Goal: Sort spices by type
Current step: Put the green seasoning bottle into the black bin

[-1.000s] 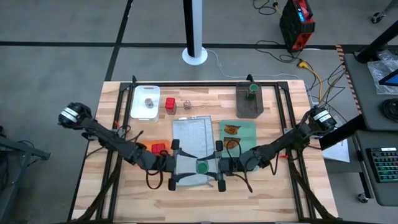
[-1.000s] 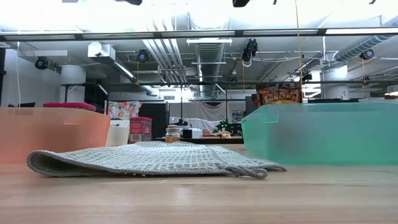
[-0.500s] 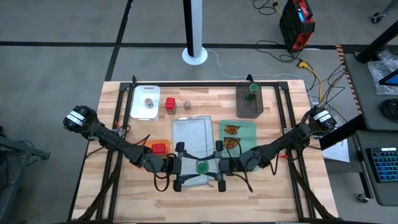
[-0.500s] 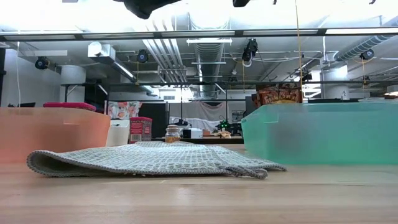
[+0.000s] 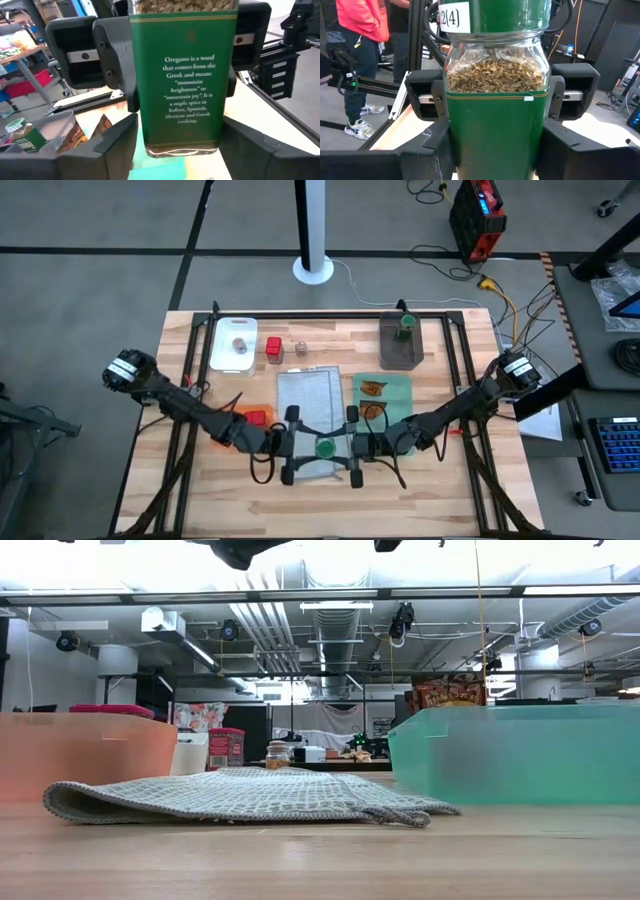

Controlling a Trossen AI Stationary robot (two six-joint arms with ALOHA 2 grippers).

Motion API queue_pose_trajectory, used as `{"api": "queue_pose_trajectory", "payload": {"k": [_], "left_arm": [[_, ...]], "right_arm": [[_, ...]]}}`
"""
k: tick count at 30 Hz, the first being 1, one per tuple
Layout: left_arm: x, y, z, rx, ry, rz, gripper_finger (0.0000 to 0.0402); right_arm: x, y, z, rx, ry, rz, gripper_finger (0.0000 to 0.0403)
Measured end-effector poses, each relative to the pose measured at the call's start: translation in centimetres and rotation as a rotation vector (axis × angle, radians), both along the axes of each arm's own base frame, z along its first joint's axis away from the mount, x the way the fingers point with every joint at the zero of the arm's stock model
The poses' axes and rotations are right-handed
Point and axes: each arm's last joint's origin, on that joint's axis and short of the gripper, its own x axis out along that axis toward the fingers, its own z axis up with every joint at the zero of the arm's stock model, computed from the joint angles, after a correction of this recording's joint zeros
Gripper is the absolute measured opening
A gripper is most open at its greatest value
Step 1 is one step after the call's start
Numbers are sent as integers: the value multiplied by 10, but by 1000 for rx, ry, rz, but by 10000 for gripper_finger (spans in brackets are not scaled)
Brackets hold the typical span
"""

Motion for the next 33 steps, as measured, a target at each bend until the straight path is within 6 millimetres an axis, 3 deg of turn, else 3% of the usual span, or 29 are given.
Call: {"api": "queue_pose_trajectory", "payload": {"k": [6, 17, 22, 25, 33], "left_arm": [[2, 3, 0, -18, 0, -20, 181], [2, 3, 1, -16, 0, -16, 181], [2, 3, 2, 1, -12, -23, 180], [2, 3, 3, 5, -28, -24, 180], [-2, 8, 5, 45, -22, 87, 180]], "right_arm": [[0, 0, 0, 4, 1, -11, 188], [0, -1, -1, 9, 5, -13, 192], [1, -2, 0, 33, 4, -49, 305], [1, -2, -1, 34, 8, -61, 352], [-8, -4, 5, 28, 68, -143, 361]]}}
